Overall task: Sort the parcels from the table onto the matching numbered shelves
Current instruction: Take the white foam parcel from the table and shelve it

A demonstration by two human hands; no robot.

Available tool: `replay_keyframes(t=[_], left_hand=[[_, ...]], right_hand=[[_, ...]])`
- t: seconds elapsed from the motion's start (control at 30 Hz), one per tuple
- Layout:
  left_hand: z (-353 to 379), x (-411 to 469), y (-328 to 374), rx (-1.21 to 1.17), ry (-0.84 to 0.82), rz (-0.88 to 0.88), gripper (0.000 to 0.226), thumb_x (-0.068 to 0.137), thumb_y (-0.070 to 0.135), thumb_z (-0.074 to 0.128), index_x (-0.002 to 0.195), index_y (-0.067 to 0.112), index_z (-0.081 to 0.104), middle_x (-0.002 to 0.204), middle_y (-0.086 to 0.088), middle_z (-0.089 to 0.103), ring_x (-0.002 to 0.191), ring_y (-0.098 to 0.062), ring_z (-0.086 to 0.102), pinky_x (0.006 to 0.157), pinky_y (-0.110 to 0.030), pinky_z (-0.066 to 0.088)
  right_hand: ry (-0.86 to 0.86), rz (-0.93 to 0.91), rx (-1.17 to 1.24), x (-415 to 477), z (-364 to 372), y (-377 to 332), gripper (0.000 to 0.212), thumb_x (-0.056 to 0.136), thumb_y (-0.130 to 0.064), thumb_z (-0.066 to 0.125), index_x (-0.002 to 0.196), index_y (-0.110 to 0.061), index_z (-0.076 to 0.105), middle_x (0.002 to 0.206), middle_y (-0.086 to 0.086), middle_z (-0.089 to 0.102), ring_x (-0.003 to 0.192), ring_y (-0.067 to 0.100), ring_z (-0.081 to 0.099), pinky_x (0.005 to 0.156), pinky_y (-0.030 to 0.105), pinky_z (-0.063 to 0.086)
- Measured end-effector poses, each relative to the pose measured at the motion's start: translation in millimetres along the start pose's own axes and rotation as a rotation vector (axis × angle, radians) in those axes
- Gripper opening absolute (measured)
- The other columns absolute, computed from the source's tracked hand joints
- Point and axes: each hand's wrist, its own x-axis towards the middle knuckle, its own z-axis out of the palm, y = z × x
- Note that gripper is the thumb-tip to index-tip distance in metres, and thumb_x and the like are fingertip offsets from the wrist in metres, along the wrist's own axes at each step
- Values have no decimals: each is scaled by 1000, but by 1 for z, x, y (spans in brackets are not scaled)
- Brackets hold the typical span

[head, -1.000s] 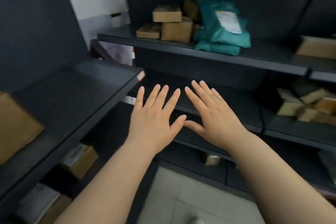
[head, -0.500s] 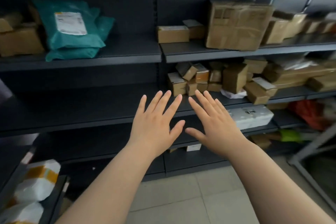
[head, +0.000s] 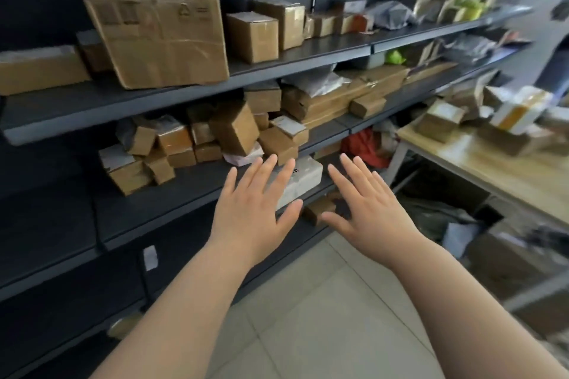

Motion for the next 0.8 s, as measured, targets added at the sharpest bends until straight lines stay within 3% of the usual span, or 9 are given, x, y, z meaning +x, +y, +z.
replay_keyframes(t=[0.23,0.67,0.8], left_hand=[[46,89,57,-91,-45,224,71,84,62,-3,150,37,-11,162,3,1,149,-16,-4,118,-44,-3],[113,307,138,-176,-78,533,73,82,62,-6,149,37,-15,162,5,-2,148,-14,-6,116,-41,-9],[135,342,175,-199,-111,637,68,88,61,3,149,37,-14,162,4,-1,148,-14,-5,116,-40,-10]], right_hand=[[-12,268,-9,-5,2,86,78,92,-61,34,152,-31,-6,159,-7,-18,139,6,-25,118,32,-9],[46,665,30,78,-9,232,74,95,-59,32,151,-33,-9,157,-12,-24,139,3,-29,117,29,-11],[35,774,52,76,-1,265,74,95,-58,32,151,-32,-9,156,-12,-25,140,4,-29,117,28,-11]])
